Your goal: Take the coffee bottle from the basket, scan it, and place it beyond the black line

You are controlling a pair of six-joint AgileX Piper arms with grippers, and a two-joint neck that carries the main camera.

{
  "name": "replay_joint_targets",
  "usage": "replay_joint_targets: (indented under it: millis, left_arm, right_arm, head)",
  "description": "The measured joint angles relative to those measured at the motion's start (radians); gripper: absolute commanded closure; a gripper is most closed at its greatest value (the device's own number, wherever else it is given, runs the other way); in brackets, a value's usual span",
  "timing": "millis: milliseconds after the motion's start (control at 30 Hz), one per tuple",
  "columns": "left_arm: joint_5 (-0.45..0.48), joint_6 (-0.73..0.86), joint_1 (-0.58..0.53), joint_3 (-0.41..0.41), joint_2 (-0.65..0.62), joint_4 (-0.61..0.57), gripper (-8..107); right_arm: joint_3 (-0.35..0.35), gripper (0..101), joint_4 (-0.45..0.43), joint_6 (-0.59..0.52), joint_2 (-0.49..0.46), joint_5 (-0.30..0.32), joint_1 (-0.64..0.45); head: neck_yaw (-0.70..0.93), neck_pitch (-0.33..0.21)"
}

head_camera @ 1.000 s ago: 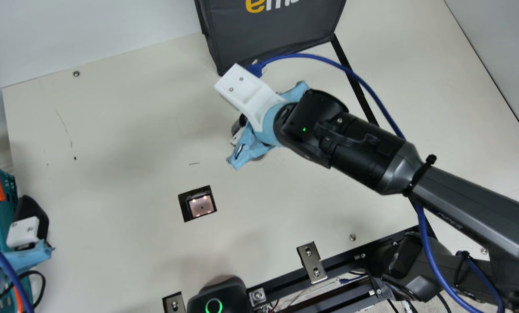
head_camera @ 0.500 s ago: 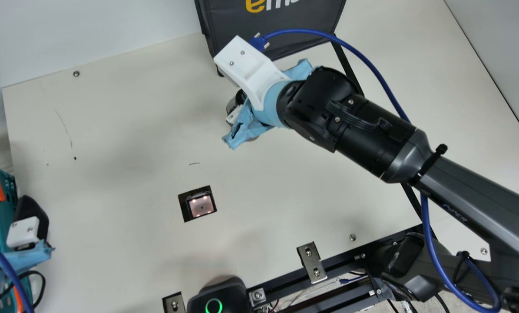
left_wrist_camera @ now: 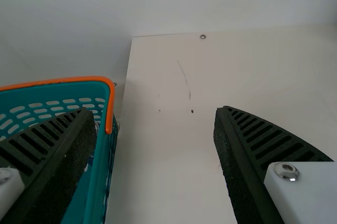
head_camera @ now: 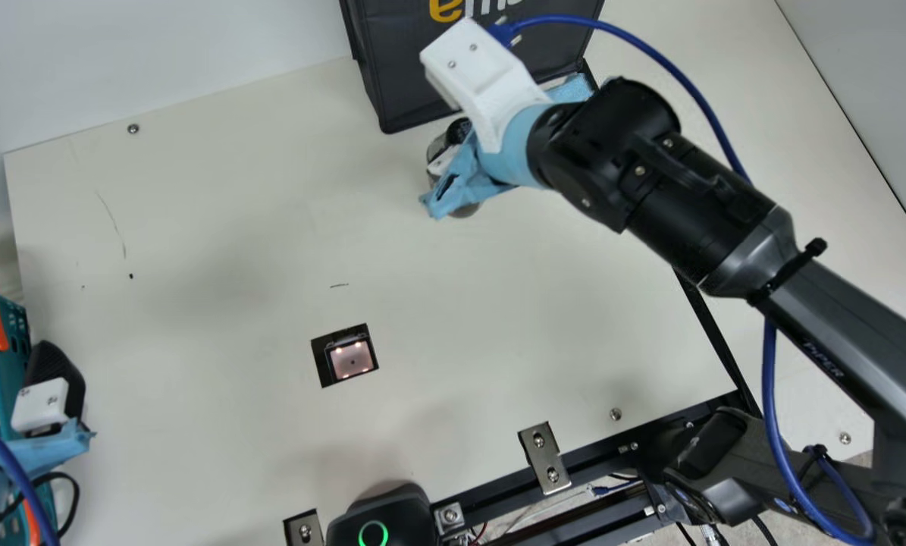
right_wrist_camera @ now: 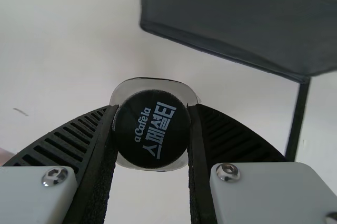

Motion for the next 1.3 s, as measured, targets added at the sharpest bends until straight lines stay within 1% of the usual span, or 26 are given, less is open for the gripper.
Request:
replay_joint_targets:
  millis: [367, 567, 933, 1133, 1300]
  left_arm:
    - [0.0, 0.0, 0.0, 0.0, 0.0, 0.0, 9]
    - [0.0, 0.0, 0.0, 0.0, 0.0, 0.0, 9]
    - [0.0, 0.0, 0.0, 0.0, 0.0, 0.0, 9]
    - [0.0, 0.0, 0.0, 0.0, 0.0, 0.0, 9]
    - [0.0, 0.0, 0.0, 0.0, 0.0, 0.0, 9]
  right_arm:
    - [0.008, 101, 0.042, -0.075, -0.016, 0.0, -0.194]
    - [-0.001, 101, 0.072, -0.123, -0.014, -0.004, -0.304]
    - [-0.036, 101, 0.132, -0.21, 0.019, -0.016, -0.503]
    - [-0.059, 101, 0.166, -0.256, 0.042, -0.019, -0.598]
    - [-0.064, 101, 0.188, -0.289, 0.057, -0.022, -0.665]
  head:
    - [-0.002, -0.002]
    - [0.0, -0.002]
    - [0.0, -0.002]
    - [-0.002, -0.002]
    - [-0.002, -0.002]
